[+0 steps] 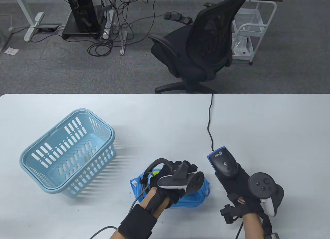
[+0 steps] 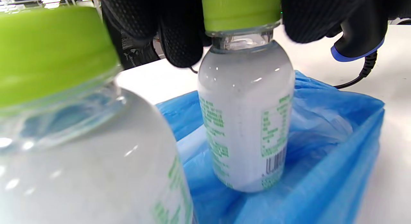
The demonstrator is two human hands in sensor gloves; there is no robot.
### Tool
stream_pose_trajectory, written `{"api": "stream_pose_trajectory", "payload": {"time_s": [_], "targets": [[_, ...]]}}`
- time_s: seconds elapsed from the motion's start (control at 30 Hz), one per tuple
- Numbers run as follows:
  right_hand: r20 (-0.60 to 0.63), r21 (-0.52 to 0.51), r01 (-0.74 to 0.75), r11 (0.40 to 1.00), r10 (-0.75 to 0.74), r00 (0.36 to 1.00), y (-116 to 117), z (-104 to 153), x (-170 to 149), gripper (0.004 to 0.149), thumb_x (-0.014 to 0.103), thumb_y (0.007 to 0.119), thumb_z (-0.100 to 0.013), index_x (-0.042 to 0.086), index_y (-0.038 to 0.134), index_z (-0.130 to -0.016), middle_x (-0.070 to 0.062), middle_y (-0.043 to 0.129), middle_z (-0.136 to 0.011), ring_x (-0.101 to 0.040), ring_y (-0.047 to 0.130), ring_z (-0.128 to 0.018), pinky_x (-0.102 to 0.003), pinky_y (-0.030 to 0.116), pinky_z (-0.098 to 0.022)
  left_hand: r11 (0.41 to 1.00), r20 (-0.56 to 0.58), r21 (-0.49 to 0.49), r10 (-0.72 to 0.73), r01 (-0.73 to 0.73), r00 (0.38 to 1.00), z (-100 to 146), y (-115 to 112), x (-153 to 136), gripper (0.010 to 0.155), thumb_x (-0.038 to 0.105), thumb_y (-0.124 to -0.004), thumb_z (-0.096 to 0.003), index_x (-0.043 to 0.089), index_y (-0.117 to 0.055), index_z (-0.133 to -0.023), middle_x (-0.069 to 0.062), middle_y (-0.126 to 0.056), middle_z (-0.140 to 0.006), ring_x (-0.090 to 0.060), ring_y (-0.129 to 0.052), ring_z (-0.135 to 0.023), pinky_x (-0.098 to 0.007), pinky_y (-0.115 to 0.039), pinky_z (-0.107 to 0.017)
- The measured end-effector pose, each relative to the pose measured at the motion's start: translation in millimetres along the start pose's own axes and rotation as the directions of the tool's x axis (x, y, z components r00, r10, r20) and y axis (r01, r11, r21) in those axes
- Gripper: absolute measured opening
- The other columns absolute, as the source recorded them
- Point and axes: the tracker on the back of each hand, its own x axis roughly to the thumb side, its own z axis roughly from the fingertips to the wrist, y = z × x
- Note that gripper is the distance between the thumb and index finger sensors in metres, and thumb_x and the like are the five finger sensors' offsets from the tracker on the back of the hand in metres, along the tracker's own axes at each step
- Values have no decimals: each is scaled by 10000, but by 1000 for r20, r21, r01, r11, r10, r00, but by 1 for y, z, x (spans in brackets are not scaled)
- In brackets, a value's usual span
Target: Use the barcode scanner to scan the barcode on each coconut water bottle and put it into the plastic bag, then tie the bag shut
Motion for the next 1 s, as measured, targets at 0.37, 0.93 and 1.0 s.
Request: {"api": "stream_pose_trajectory", "payload": {"time_s": [0.37, 0.93, 1.0], "targets": [[8, 12, 0, 1000, 0, 1000, 4, 1, 1, 521, 453, 833, -545, 212, 669, -976, 9, 844, -884, -271, 906, -828, -573, 697, -690, 948, -200, 294, 182, -118, 963, 76, -3, -59, 763, 593, -643, -644, 261, -336, -1259, -37, -286, -1331, -377, -328, -1236, -671, -369, -819], [10, 48, 21, 999, -22, 1000, 12, -3, 1, 593, 438, 801, -561, 151, 570, -1025, -36, 776, -935, -317, 851, -864, -603, 652, -691, 913, -385, 362, 328, -185, 863, 126, -87, -114, 781, 580, -638, -650, 245, -276, -1255, -47, -202, -1323, -380, -225, -1222, -658, -333, -815], [11, 47, 19, 999, -19, 1000, 15, -3, 3, 600, 432, 798, -563, 138, 557, -1027, -44, 771, -935, -326, 848, -861, -608, 651, -684, 916, -389, 360, 318, -176, 865, 130, -87, -111, 777, 579, -638, -650, 249, -276, -1254, -45, -201, -1323, -375, -224, -1222, -655, -332, -817]]}}
